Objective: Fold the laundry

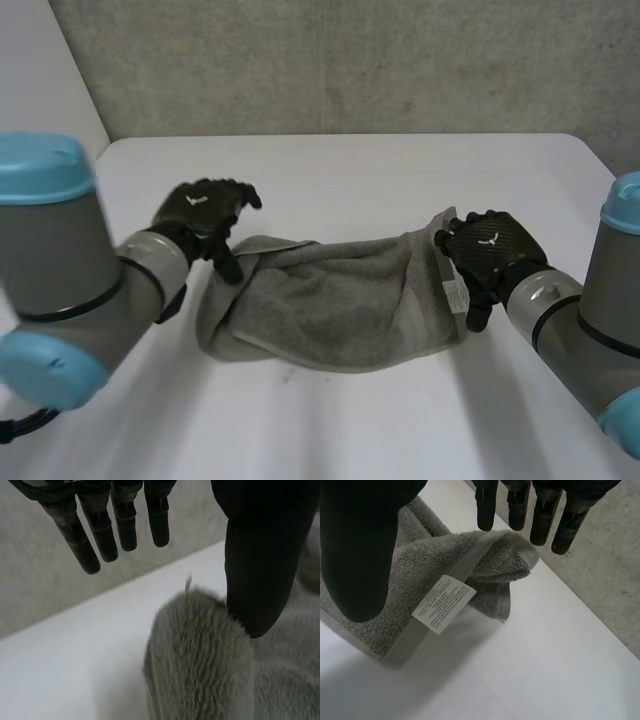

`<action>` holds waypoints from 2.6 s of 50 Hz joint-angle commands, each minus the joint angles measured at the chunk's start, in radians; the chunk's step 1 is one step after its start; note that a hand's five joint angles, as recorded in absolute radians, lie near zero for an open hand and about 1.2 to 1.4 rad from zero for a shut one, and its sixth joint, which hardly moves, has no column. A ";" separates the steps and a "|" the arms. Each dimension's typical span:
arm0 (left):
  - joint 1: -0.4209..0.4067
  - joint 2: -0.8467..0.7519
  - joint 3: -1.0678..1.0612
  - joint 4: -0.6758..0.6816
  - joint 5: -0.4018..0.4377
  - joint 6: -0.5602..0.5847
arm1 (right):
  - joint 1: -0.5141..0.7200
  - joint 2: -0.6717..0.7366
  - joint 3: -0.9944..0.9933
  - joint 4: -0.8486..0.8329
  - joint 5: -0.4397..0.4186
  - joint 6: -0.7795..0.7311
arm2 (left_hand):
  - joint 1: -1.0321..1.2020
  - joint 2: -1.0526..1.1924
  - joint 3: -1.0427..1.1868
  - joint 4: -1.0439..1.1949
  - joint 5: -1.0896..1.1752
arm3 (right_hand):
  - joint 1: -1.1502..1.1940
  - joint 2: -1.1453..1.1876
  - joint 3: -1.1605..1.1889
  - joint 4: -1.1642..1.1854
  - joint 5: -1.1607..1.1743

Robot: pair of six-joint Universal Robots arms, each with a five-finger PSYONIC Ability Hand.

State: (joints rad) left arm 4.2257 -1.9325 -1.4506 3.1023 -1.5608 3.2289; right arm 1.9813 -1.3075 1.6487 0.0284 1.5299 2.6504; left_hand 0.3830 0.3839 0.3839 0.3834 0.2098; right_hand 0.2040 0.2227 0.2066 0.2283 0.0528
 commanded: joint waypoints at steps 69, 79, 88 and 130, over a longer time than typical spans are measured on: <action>-0.021 0.436 -0.071 0.306 0.045 0.428 | 0.103 0.616 -1.036 0.162 -0.261 0.373 | 1.013 1.012 1.012 1.013 1.012 | 1.192 1.174 1.190 1.168 1.169; 0.028 0.296 0.039 0.394 0.087 0.419 | 0.083 0.218 -0.672 -0.114 -0.126 0.223 | 1.013 1.012 1.012 1.013 1.012 | 1.192 1.174 1.190 1.168 1.169; 0.062 0.190 -0.049 0.394 0.094 0.381 | 0.097 0.047 -0.211 -0.083 -0.116 -0.119 | 1.013 1.012 1.012 1.013 1.012 | 1.192 1.174 1.190 1.168 1.169; -0.016 0.621 -0.551 0.372 0.183 0.382 | 0.059 0.307 -0.590 0.216 -0.254 0.195 | 1.013 1.012 1.012 1.013 1.012 | -0.029 -0.048 -0.032 -0.054 -0.053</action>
State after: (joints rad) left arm 4.2137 -1.4029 -1.9528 3.4814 -1.3775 3.6103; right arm 1.9617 -1.1163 1.1909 0.2449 1.2832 2.8374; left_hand 1.1687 1.2144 1.2157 1.2176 1.0275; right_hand 0.2037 0.2241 0.2065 0.2307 0.0530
